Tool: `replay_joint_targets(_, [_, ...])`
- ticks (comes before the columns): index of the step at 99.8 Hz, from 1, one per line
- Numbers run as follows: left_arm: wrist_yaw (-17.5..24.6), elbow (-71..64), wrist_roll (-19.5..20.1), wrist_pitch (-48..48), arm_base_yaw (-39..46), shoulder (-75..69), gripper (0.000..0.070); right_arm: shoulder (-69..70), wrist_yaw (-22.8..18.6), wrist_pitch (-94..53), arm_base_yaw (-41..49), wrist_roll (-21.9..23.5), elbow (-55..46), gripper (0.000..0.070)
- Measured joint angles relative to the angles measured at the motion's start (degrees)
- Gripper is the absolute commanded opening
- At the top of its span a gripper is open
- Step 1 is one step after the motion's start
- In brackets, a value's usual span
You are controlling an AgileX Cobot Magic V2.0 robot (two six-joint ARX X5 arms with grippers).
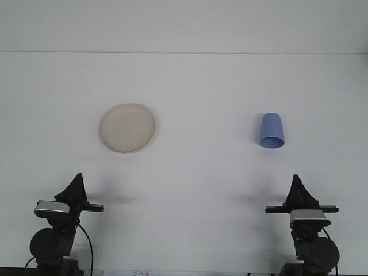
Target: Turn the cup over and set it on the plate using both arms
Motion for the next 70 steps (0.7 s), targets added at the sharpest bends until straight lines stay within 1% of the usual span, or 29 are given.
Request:
replay_joint_targets(12, [0.0, 0.0, 0.0, 0.0, 0.0, 0.0, 0.0015, 0.0, 0.0, 1.6, 0.0, 0.0, 0.0, 0.0000])
replay_joint_targets(24, [0.0, 0.0, 0.0, 0.0, 0.0, 0.0, 0.0015, 0.3, 0.9, -4.3, 0.0, 0.0, 2.5, 0.0000])
replay_joint_targets(34, [0.0, 0.0, 0.0, 0.0, 0.0, 0.0, 0.0015, 3.5, 4.1, -11.0, 0.0, 0.1, 8.5, 0.0000])
replay_joint_targets(46, [0.0, 0.0, 0.0, 0.0, 0.0, 0.0, 0.0015, 10.2, 7.0, -13.6, 0.0, 1.6, 16.1, 0.0000])
replay_joint_targets(60, [0.0, 0.0, 0.0, 0.0, 0.0, 0.0, 0.0015, 21.6, 7.5, -18.3, 0.0, 2.3, 25.7, 0.0000])
replay_joint_targets(70, [0.0, 0.0, 0.0, 0.0, 0.0, 0.0, 0.0015, 29.4, 7.5, -18.6, 0.0, 2.6, 31.3, 0.0000])
